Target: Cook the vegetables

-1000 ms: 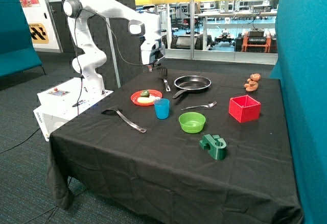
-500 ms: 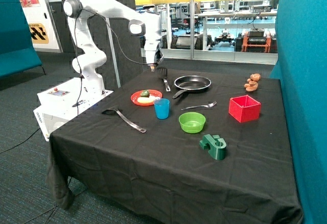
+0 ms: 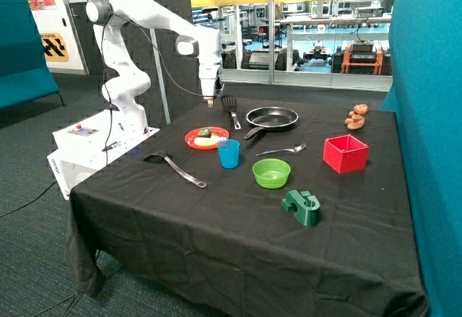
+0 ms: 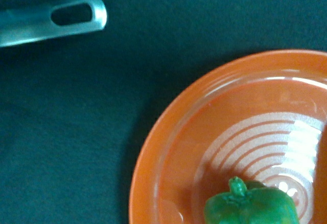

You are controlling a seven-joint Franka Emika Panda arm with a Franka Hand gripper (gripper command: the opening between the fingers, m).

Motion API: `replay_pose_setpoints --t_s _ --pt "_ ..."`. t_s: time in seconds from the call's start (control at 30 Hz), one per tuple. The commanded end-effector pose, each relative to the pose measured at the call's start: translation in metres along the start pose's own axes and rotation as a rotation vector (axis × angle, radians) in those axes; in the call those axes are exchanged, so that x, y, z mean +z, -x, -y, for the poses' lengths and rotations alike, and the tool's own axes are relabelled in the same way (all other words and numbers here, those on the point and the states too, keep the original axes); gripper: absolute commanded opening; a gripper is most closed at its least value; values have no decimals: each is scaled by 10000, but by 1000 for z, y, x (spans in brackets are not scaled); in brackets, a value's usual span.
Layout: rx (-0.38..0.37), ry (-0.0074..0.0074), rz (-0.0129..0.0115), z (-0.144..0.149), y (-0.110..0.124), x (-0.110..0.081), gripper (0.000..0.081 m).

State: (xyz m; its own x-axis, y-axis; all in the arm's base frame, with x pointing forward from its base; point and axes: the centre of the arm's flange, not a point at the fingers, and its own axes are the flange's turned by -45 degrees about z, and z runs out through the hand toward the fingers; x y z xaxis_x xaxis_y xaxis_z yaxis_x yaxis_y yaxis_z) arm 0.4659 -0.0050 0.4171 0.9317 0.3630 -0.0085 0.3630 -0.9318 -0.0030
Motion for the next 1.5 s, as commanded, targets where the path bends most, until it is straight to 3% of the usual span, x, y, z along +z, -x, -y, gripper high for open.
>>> replay_pose_setpoints --t_s 0.0,0.4,0.93,1.47 --pt "293 29 -86 -8 16 28 569" --pt "432 28 -86 -17 22 52 582" --pt "-40 30 -85 -5 39 68 694" --pt "66 30 -85 -16 42 87 679"
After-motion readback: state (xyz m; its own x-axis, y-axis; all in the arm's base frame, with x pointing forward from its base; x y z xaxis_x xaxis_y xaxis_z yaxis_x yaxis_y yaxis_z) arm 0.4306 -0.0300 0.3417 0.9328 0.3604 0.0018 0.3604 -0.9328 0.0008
